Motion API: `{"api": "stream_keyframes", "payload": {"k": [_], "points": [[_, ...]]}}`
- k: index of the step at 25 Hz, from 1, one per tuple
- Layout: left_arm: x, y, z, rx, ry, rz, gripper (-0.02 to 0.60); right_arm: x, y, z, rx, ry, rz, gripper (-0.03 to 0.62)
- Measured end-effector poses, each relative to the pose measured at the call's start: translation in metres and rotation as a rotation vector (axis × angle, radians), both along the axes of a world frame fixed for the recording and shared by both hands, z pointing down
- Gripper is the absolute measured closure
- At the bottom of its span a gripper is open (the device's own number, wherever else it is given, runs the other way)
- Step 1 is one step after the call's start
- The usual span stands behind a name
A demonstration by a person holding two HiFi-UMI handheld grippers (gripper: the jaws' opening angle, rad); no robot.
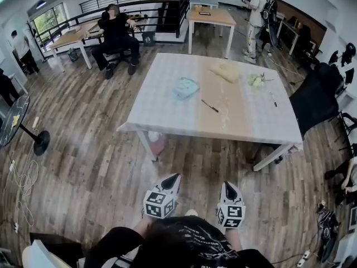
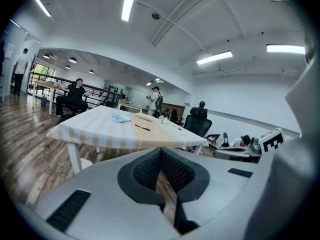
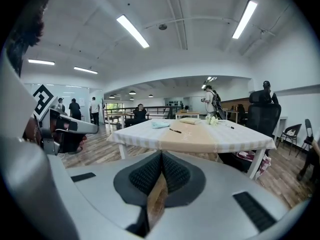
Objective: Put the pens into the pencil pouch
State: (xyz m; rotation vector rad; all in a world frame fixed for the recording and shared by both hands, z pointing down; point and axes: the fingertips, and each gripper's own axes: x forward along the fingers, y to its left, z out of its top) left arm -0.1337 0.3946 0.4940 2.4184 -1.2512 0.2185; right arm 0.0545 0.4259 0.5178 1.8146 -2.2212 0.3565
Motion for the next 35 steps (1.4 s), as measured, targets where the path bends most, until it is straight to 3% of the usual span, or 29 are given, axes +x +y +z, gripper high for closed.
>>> {"api": "stream_keyframes", "payload": {"k": [8,20,35], "points": [[0.038,-0.033,0.006,-0.004,0.017,-0.050,0.561,0.040,-0.037,0.006,-0.004,-0.007,-0.038,0.585],[0.060,-0.080,0.018,-0.027,0.000,-0.049,0.561,0.055,-0.075,0.028,-0.049,-0.045,-0.047,0.585],[0.066,-0.259,0.026,-0.031,0.032,-0.027,0.561,0.068,-0.226,0.033,-0.066,-0.047,-0.002,0.585]]}}
